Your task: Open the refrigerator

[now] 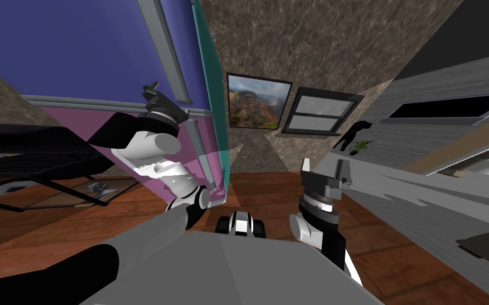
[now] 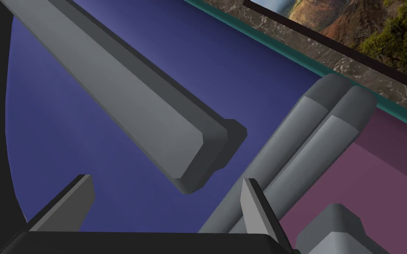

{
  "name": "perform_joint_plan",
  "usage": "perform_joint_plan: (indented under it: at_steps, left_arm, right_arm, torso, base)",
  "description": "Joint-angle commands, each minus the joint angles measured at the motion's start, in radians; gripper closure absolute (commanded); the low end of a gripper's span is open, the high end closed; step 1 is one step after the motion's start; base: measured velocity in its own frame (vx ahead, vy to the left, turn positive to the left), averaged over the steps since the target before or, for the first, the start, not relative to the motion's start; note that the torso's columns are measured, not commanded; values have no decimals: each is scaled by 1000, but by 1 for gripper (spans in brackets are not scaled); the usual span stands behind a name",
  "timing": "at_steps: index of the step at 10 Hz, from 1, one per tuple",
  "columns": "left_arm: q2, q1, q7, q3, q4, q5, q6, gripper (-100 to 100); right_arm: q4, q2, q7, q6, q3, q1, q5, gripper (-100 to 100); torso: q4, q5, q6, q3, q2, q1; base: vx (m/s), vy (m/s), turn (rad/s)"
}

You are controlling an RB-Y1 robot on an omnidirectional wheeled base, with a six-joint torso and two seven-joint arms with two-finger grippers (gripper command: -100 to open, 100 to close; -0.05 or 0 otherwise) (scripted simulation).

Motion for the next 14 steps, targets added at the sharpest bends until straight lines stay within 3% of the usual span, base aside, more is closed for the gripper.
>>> perform_joint_plan:
  at_steps: [1, 5, 6, 7, 10, 11, 12, 14]
  left_arm:
    - [-11, -12, -4, 1, 11, -8, 17, -100]
    - [24, -94, 4, 12, 11, -30, 107, -100]
    - [21, -80, 4, 13, 7, -22, 96, -100]
    - [9, -62, 1, 8, 11, -22, 73, 100]
    - [-12, -13, -5, 1, 12, -9, 21, 100]
    - [3, -35, -5, 7, 5, -13, 30, 100]
    - [11, -83, 3, -43, 54, 18, -22, 100]
    - [11, -98, 3, -45, 111, 18, -64, 100]
  right_arm:
    - [0, 0, 0, 0, 0, 0, 0, 0]
    - [0, 0, 0, 0, 0, 0, 0, 0]
    - [0, 0, 0, 0, 0, 0, 0, 0]
    - [0, 0, 0, 0, 0, 0, 0, 0]
    - [0, 0, 0, 0, 0, 0, 0, 0]
    - [0, 0, 0, 0, 0, 0, 0, 0]
    - [0, 0, 0, 0, 0, 0, 0, 0]
    - [0, 0, 0, 0, 0, 0, 0, 0]
  torso:
    - [0, 0, 0, 0, 0, 0]
    - [-1, 1, 0, -2, -3, 2]
    - [-1, 1, 0, -1, -2, 1]
    - [0, 0, 0, 1, 1, 1]
    - [-7, 4, 3, 2, -2, -2]
    - [-9, 4, 4, -1, -7, -4]
    - [-6, 1, 4, -5, -10, -3]
    - [7, -3, 1, 4, 7, 1]
  base:
    - [-8, -5, 6]
    - [65, 18, 4]
    - [33, 14, 1]
    - [-27, -3, 6]
    - [-70, -9, 3]
    - [-39, -8, 20]
    - [-205, 113, 148]
    - [-183, 91, -9]
